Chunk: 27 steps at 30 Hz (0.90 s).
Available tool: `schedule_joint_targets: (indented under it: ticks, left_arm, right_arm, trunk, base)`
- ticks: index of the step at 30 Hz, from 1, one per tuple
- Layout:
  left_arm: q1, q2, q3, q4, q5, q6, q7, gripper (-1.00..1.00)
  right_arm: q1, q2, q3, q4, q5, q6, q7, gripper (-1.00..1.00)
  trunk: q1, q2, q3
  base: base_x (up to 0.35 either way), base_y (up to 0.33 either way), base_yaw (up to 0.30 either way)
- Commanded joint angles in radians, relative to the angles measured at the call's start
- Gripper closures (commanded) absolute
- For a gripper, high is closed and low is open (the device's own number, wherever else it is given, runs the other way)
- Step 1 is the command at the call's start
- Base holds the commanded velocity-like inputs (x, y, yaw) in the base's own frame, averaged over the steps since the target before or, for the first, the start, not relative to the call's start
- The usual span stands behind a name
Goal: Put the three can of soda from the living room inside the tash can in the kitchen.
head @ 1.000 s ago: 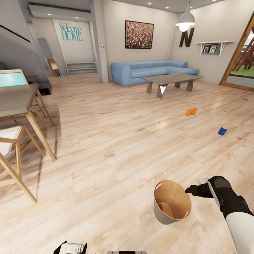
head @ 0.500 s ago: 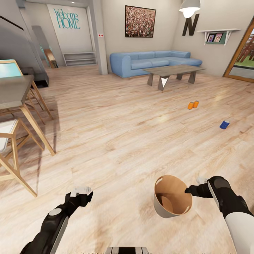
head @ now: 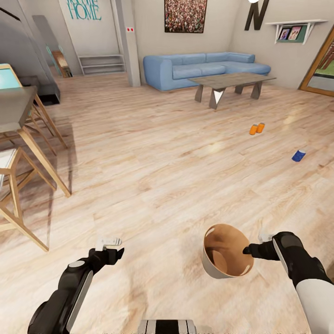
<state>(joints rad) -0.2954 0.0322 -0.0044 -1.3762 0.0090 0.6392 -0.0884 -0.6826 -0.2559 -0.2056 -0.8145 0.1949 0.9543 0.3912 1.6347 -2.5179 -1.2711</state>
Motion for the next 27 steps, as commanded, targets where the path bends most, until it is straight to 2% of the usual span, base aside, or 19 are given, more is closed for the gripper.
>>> schedule_joint_targets:
  ticks: [1,6,24,27]
  left_arm:
    - [0.0,0.0,0.0,0.0,0.0,0.0,0.0,-1.0]
    - [-0.001,-0.001,-0.001,-0.004,0.001,0.012,0.0,-1.0]
    - [-0.001,0.0,-0.003,-0.009,0.003,0.021,-0.002,-1.0]
    - [-0.001,-0.001,-0.003,-0.009,0.003,0.021,-0.002,-1.0]
  right_arm:
    - [0.0,0.0,0.0,0.0,0.0,0.0,0.0,-1.0]
    - [0.0,0.0,0.0,0.0,0.0,0.0,0.0,-1.0]
    - [0.0,0.0,0.001,-0.003,-0.003,-0.002,0.009,-1.0]
    - [0.0,0.0,0.001,-0.004,-0.004,-0.002,0.008,-1.0]
  trunk:
    - [0.0,0.0,-0.004]
    - [0.003,-0.001,-0.023]
    - [0.003,-0.001,-0.023]
    - [0.004,-0.002,-0.035]
  base:
    - [0.0,0.0,0.0]
    - [0.0,0.0,0.0]
    - [0.0,0.0,0.0]
    - [0.0,0.0,0.0]
